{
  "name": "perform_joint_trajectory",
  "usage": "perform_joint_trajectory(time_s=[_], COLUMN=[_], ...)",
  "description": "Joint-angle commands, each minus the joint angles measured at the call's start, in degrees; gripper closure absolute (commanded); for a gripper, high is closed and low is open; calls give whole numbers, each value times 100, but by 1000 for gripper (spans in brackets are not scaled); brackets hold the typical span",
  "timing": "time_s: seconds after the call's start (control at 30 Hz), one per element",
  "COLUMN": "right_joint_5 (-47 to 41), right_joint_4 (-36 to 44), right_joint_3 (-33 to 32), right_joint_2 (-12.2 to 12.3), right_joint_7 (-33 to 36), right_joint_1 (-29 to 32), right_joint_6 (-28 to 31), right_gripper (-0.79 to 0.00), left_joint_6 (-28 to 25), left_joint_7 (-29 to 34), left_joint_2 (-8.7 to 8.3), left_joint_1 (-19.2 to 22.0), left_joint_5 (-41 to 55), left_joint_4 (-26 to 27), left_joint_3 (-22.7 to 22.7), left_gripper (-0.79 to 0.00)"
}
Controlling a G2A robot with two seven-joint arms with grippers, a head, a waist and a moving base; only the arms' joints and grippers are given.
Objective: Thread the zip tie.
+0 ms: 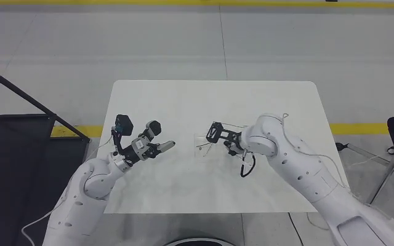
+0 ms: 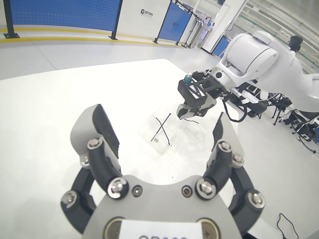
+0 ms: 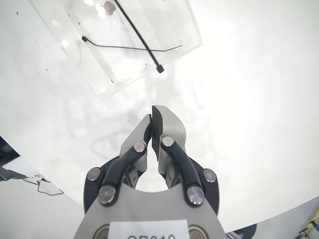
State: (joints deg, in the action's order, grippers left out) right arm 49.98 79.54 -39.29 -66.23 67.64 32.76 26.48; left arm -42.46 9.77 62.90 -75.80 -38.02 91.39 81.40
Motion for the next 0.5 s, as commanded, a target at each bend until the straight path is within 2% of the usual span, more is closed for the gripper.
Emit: perform_joint_trajectory(time_s=[0.0, 0.2, 0.37, 0.47], right_joint_5=[20, 159, 133, 88], right_joint_4=[316, 1385, 2271, 2641], right_joint_3=[-327, -1160, -1843, -2088], right_joint_2=[105, 374, 544, 585], right_joint_7=[-254, -715, -1097, -1293], right_joint_1=[231, 1007, 1717, 1974], right_joint_6=[-170, -573, -826, -1014], right_gripper=[0, 0, 0, 0], left_joint_6=[59, 38, -30, -219], left_joint_7=[-42, 91, 464, 897], left_joint_2=[2, -7, -21, -40], left_joint_1=[-9, 19, 144, 254], left_joint_5=[50, 259, 428, 623], left_joint_4=[4, -43, -192, -295], left_joint_3=[8, 11, -72, -180], left_gripper=[-785, -785, -785, -785])
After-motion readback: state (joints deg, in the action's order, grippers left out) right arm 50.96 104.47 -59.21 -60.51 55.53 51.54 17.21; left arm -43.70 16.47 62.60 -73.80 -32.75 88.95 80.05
